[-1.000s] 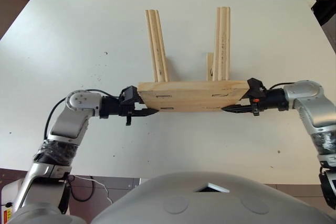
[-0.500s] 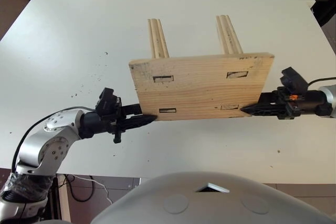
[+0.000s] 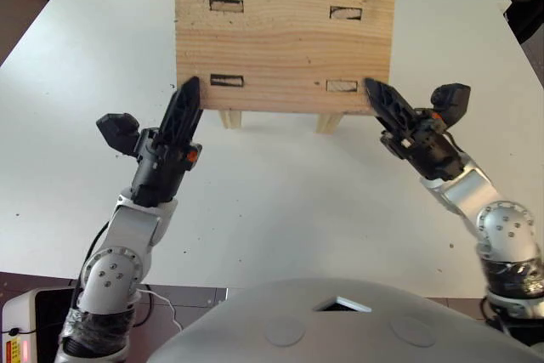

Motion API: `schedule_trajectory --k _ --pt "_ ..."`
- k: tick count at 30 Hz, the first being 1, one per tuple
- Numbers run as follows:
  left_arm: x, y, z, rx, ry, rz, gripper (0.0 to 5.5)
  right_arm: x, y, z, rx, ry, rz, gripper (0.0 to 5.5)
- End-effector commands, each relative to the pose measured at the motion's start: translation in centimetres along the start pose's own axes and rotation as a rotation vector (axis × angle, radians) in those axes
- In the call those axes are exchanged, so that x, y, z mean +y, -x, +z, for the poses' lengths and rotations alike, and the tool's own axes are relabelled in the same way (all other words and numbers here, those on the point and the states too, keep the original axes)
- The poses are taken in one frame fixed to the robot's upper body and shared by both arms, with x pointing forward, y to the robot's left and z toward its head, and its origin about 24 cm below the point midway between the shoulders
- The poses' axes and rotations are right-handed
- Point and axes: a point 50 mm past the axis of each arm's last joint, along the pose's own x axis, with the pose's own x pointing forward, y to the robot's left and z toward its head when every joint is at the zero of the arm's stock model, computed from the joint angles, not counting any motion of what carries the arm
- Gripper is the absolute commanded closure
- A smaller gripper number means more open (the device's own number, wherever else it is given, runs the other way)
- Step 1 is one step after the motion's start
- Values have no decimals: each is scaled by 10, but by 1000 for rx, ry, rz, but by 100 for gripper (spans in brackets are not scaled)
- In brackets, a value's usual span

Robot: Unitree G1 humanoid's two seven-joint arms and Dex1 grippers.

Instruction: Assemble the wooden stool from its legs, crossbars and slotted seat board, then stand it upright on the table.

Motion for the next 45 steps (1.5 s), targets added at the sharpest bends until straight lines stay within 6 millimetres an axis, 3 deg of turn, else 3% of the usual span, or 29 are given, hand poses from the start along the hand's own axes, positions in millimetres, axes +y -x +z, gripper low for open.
schedule_trajectory --k 1,6,13,21,24,29,30,33,38,42,45 --pt "-68 -40 -18 -31 272 -44 420 100 -35 22 -315 -282 161 409" --pt "-58 -51 -15 -95 264 103 421 91 -38 32 -370 -360 -1 420" --pt "-18 -54 -13 -201 220 392 421 38 -38 21 -272 -387 -395 418" --pt "14 -58 -16 -223 158 493 421 -6 -24 26 -304 -334 -526 419" --pt "23 -61 -14 -253 144 515 421 -21 -29 33 -336 -327 -559 419" --pt "18 -63 -11 -280 114 461 421 -21 -29 35 -344 -263 -541 420" --pt "12 -64 -10 -286 121 404 385 -14 -30 38 -360 -265 -484 383" --pt "-4 -63 -3 -314 122 295 345 7 -35 48 -415 -236 -328 344" --pt "-14 -64 8 -346 77 247 264 21 -35 58 -482 -195 -272 265" --pt "-7 -58 18 -373 -18 305 209 18 -33 63 -485 -124 -316 212" --pt "7 -53 37 -381 -272 398 189 5 -26 81 -516 148 -435 193"
